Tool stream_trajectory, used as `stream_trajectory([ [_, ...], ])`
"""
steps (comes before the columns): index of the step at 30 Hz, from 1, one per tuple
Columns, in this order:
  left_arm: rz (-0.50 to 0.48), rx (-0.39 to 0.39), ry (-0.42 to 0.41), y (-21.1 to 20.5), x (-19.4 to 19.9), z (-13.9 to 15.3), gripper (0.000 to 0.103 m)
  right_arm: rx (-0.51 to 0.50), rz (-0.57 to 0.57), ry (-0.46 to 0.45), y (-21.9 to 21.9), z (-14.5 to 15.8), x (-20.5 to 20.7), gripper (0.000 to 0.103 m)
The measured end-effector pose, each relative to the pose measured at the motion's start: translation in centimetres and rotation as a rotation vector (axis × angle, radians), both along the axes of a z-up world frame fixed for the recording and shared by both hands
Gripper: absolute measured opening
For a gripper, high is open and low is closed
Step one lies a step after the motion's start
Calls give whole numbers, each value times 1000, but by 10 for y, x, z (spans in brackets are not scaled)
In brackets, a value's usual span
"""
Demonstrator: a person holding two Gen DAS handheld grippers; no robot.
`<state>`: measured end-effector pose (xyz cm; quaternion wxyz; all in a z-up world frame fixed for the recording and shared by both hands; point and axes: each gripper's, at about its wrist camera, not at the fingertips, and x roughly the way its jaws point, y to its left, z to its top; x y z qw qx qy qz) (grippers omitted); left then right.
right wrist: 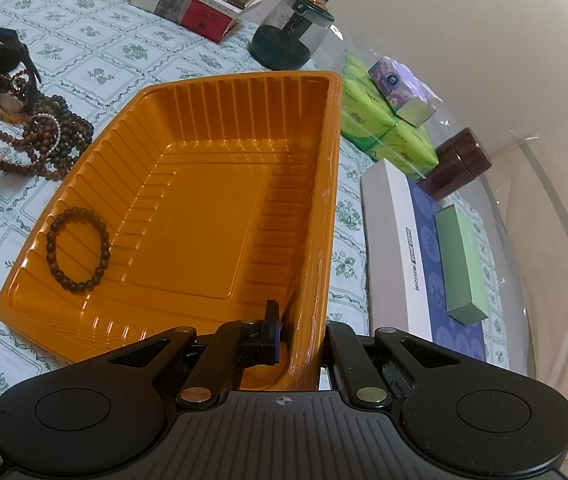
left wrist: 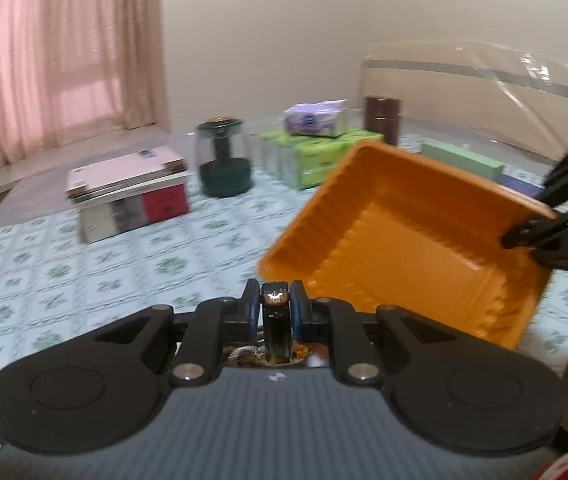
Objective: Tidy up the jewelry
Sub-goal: 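Lower the metal-band watch into the orange tray and open the left gripper, then grasp the black-strap watch with the left gripper and lift it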
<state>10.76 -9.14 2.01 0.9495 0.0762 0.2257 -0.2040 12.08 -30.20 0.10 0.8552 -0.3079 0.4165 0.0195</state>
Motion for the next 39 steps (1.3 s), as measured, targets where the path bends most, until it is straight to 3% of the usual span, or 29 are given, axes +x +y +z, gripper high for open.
stream_trajectory([
  [14, -208, -12, 73, -71, -5, -28, 14, 4, -1, -1, 0, -1, 0, 5],
  [19, -248, -5, 120, -83, -8, -41, 15, 7, -2, -1, 0, 0, 0, 5],
  [23, -254, -19, 110, -79, -14, -39, 19, 4, 0, 1, 1, -1, -1, 5],
  [26, -223, -20, 102, -68, -18, -35, 21, 7, -2, 1, 0, -1, -1, 5],
  [30, -135, -8, 87, -37, -22, -35, 32, 9, -3, 1, 0, -1, -1, 5],
  [39, 148, 83, 109, 51, -18, -57, 32, 10, -4, 0, 0, -2, -2, 5],
])
